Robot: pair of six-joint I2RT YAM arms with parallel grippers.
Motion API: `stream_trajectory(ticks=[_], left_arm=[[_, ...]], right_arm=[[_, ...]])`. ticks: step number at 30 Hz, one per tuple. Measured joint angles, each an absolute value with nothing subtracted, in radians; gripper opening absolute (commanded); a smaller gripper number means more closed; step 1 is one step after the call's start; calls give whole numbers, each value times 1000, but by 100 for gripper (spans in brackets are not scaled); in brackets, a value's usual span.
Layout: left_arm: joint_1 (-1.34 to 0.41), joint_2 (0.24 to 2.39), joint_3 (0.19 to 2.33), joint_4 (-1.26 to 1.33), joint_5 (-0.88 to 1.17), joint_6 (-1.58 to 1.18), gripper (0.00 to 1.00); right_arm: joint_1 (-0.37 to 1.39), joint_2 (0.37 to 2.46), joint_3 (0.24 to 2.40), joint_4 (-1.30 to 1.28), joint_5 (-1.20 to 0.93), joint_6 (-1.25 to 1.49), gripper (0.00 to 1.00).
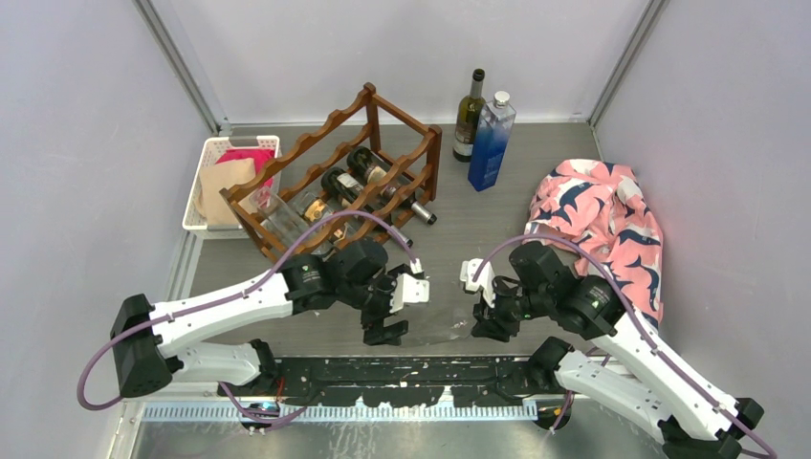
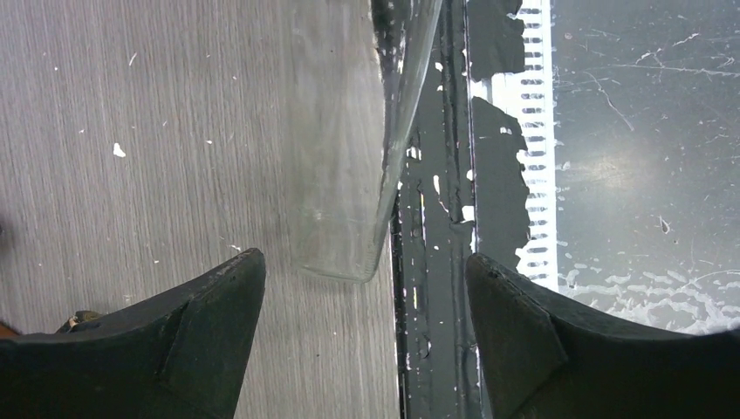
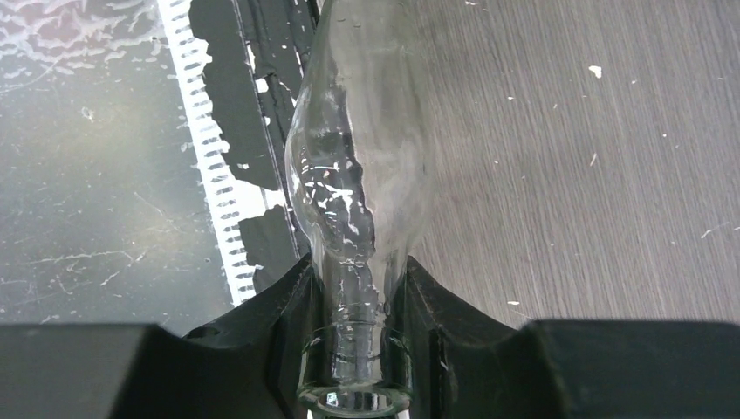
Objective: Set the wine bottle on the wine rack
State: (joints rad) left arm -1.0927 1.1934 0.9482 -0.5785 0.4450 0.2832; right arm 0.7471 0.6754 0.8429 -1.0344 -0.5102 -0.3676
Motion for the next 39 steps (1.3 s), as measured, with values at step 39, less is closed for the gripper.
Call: stream_trajectory(ticks=[39], left_arm=[[-825, 1148, 1571, -740, 101, 69, 81]], right_arm=[[747, 556, 718, -536, -316, -90, 1]])
